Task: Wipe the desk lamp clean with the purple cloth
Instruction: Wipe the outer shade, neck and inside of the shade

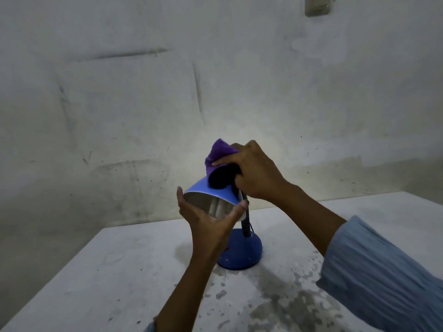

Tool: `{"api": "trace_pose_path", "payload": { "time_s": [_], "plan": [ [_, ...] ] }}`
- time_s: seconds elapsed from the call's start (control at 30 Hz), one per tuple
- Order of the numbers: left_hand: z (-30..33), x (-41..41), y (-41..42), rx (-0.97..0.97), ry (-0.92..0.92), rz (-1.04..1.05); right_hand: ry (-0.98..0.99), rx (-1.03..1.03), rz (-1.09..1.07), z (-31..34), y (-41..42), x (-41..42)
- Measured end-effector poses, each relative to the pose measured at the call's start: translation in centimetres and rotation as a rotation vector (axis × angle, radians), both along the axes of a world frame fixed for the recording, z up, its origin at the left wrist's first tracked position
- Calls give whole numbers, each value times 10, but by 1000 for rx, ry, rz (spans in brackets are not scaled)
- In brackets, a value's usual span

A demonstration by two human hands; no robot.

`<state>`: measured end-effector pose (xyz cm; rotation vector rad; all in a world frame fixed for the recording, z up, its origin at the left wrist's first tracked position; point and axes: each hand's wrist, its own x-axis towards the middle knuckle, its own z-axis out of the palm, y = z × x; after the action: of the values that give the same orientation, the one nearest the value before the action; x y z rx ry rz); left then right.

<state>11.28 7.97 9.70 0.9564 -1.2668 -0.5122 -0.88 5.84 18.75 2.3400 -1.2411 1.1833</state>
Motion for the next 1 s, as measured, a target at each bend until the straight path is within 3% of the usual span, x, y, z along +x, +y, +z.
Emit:
{"api": "trace_pose_path", "payload": {
  "time_s": [0.13,0.3,0.43,0.6,0.8,1.0],
  "plan": [
    [3,3,-1,5,-21,36,-170,-58,-150,-1,-15,-13],
    [3,12,-6,3,-28,72,-713,173,-87,-27,-42,-26],
    [6,20,-13,18,-8,62,-644,379,-133,-59,-63,-24],
    [10,36,-26,41,1,46,-269,511,-249,-87,-88,-4],
    [34,56,-37,129,30,-27,-346,328,-217,-111,-88,7],
    [86,58,-46,314,-68,-80,-359,322,-198,-112,-80,6]
  ]
}}
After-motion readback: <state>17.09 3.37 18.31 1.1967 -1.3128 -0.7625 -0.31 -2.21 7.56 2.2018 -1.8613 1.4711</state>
